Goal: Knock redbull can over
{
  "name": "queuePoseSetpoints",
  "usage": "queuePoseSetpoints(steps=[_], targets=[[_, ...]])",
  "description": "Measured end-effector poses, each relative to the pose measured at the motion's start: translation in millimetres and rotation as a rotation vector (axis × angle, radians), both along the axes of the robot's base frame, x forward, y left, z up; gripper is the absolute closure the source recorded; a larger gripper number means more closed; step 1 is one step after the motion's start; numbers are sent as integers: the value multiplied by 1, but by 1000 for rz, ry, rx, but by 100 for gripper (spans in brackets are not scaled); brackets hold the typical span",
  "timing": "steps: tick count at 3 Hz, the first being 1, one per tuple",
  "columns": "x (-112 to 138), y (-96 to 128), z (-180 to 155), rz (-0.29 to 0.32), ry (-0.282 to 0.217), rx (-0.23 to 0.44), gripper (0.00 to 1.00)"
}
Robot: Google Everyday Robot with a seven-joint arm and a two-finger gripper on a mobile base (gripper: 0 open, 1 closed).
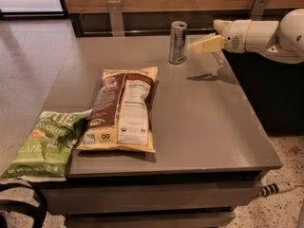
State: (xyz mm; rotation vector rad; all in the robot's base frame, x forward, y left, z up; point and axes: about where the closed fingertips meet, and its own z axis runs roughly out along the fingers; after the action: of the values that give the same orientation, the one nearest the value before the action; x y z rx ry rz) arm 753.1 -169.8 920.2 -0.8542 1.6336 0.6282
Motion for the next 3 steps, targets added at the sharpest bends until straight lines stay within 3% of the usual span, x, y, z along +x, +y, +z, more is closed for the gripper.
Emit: queuePoseSetpoints(steps=[3], targets=[[37, 41, -15, 21, -73, 125, 0]])
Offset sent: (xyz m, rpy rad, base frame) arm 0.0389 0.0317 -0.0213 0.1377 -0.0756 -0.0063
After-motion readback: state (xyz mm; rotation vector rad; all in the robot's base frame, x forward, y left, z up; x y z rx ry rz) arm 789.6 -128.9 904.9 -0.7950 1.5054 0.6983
